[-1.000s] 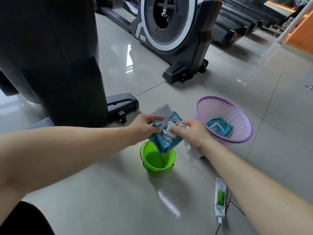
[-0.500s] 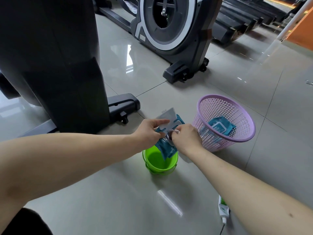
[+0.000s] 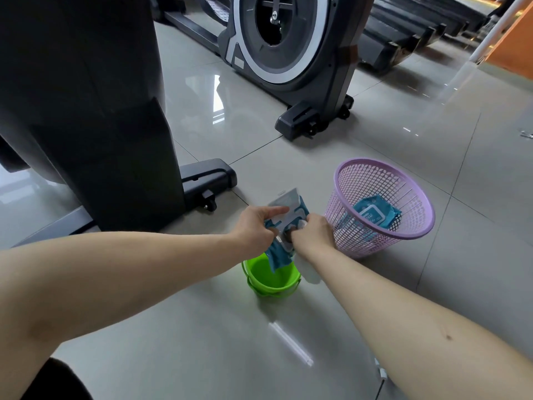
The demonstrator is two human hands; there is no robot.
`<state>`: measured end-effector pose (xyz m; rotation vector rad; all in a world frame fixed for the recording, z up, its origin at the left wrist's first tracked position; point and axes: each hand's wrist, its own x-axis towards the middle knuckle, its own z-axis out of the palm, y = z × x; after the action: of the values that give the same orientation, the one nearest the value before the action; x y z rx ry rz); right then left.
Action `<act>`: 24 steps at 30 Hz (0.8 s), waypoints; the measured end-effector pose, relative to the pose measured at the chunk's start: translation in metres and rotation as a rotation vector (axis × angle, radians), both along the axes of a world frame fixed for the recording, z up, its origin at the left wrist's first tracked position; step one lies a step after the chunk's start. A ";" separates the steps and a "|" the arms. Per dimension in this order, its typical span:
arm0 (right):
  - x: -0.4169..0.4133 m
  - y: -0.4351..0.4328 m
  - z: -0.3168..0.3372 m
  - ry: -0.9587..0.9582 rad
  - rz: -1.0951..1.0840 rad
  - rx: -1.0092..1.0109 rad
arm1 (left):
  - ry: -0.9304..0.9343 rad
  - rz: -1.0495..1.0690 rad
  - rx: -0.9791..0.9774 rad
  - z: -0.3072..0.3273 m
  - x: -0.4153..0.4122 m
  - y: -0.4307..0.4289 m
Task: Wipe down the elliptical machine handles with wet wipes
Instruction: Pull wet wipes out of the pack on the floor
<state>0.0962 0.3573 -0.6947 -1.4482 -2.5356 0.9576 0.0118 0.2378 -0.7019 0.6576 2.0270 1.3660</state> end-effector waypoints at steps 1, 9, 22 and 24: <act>0.000 -0.001 -0.001 0.036 0.005 -0.009 | -0.011 0.014 0.010 0.000 -0.001 0.001; 0.014 0.013 -0.005 0.287 -0.048 -0.268 | -0.129 0.073 0.072 -0.004 -0.015 0.001; -0.003 -0.003 -0.009 0.172 -0.051 0.105 | -0.139 0.063 0.089 -0.004 -0.002 0.010; -0.006 -0.002 -0.010 0.219 -0.053 0.103 | -0.151 0.101 0.108 -0.005 -0.007 0.011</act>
<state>0.0901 0.3552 -0.7050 -1.2986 -2.3416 0.9083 0.0050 0.2489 -0.7068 0.4873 1.8991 1.5447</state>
